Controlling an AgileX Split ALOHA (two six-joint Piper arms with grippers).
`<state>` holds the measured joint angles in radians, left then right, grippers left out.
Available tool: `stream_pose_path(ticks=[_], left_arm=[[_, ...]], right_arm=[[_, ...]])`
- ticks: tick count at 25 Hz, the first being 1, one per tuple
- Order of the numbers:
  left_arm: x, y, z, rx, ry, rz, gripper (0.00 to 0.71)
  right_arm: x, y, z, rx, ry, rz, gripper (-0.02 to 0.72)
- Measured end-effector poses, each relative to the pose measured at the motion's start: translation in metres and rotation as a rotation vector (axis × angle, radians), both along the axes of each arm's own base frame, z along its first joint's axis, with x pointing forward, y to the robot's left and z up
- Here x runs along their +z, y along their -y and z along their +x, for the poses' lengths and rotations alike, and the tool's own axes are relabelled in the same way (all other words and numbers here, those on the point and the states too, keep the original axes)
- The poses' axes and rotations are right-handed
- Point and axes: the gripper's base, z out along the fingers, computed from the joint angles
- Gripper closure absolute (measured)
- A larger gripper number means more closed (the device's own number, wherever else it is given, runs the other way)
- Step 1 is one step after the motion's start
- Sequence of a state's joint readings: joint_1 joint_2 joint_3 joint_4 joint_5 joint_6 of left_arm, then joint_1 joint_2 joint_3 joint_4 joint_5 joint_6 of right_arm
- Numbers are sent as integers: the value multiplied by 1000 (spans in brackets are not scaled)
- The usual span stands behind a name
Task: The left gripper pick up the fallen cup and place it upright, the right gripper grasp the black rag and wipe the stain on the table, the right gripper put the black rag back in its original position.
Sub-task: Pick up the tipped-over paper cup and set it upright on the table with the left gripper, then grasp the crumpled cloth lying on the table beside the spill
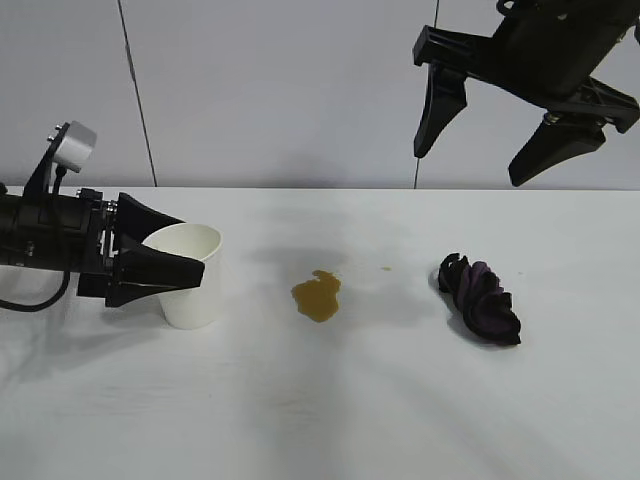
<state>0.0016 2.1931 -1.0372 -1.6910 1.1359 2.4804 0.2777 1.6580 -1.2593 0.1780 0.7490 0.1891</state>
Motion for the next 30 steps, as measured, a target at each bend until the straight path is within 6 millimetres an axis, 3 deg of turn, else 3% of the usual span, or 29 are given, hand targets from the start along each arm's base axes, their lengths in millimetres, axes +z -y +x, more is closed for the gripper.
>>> stream_pose_path(ticks=[7, 12, 20, 30], left_arm=[[78, -11, 0, 367, -350, 131, 17], [122, -3, -3, 581, -593, 217, 17], [137, 19, -1, 669, -734, 394, 17], [139, 19, 0, 675, -746, 387, 17]], right_arm=[[0, 0, 0, 1, 1, -2, 114], [1, 0, 1, -2, 16, 1, 114], [-12, 8, 6, -12, -8, -112, 114], [-90, 10, 32, -27, -149, -247, 136]])
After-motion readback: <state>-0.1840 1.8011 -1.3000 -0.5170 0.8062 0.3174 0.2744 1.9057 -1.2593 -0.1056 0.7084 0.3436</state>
